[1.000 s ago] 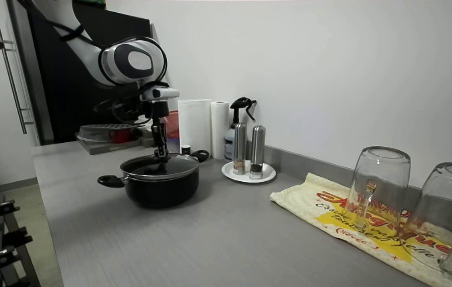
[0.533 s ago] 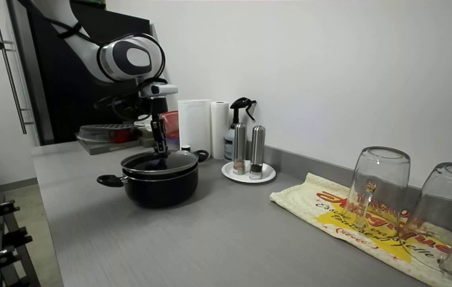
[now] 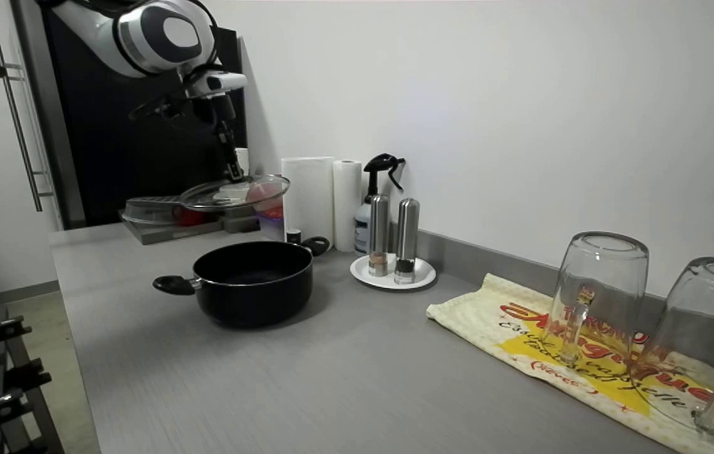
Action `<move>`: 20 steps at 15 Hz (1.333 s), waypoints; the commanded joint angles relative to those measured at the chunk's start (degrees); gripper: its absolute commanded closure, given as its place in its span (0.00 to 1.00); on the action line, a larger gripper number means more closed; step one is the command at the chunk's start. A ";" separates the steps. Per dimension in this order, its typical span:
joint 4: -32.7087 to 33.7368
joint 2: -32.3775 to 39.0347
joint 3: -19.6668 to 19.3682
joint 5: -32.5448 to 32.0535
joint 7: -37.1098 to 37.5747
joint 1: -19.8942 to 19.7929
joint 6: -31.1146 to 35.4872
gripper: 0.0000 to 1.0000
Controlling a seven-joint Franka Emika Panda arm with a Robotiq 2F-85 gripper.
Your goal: Take the glass lid off the black pot
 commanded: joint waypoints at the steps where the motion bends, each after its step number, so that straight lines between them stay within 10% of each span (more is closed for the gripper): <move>1: 0.64 -2.46 3.74 1.16 -1.61 2.73 -0.21 0.75; 10: 3.61 5.53 11.19 -1.18 -0.32 12.44 -0.09 0.75; 20: 16.40 22.10 4.76 -4.51 0.98 20.31 -1.35 0.75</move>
